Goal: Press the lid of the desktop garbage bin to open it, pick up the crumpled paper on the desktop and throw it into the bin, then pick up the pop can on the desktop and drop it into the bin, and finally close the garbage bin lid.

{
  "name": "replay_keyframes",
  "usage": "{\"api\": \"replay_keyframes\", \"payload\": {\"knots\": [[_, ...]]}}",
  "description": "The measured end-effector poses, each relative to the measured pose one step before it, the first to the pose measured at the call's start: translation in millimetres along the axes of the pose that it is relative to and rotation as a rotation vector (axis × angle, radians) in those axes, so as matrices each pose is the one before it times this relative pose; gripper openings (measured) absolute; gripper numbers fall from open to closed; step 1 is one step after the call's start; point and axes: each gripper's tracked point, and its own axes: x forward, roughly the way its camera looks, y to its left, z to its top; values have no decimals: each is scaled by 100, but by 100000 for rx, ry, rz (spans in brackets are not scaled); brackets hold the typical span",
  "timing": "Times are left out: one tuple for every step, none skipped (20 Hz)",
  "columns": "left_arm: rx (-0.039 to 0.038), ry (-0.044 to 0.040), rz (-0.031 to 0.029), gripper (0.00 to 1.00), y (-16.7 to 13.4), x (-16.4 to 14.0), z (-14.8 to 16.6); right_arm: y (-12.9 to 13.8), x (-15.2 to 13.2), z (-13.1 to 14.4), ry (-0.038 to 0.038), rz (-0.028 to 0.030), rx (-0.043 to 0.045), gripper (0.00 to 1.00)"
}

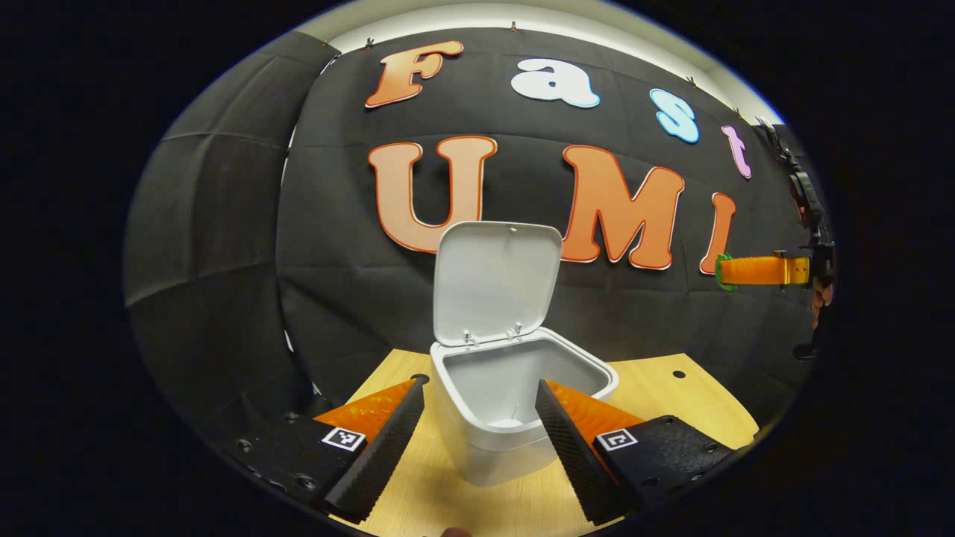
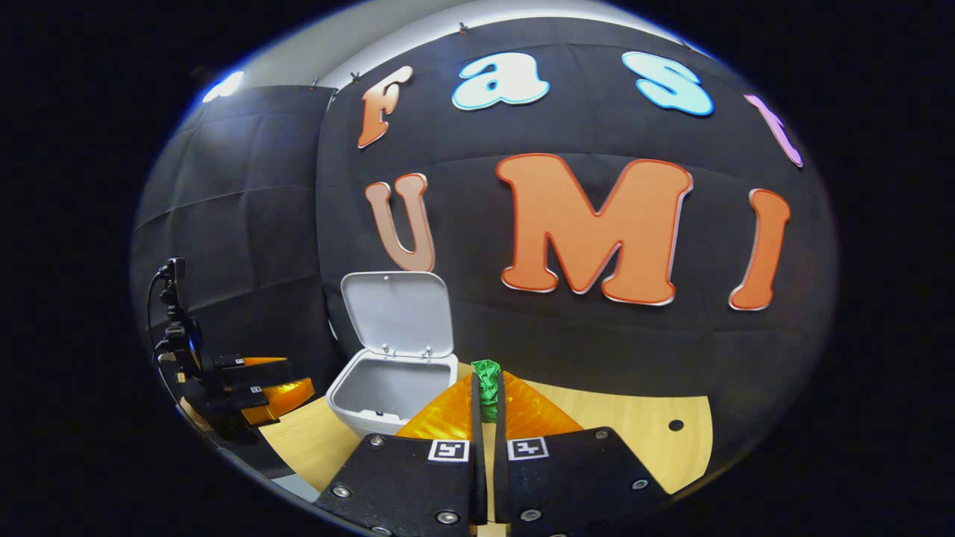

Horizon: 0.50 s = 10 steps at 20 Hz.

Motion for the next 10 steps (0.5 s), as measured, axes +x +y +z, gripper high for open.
{"api": "replay_keyframes", "payload": {"knots": [[-70,402,1254,96,717,-130,-186,1261,975,315,-225,2605,-156,4],[-171,285,963,96,639,-286,-228,1242,985,334,-396,2546,237,4],[-184,499,897,96,667,-144,-147,1258,1091,198,-110,2603,110,4],[-33,655,779,96,613,-180,-304,1116,916,203,-155,2119,-102,4],[-269,35,770,96,597,-180,-80,834,937,221,-345,1840,-687,4],[-280,71,620,96,582,-257,-119,809,986,149,-224,1310,-423,4],[29,377,689,96,547,-220,-155,646,918,167,-231,1347,-258,4],[204,261,941,96,651,-271,-190,606,1095,115,-85,541,-93,4],[197,100,1034,96,633,-268,-88,460,925,78,184,497,90,4],[80,86,987,96,667,-191,-148,469,950,35,-4,650,622,4]]}}
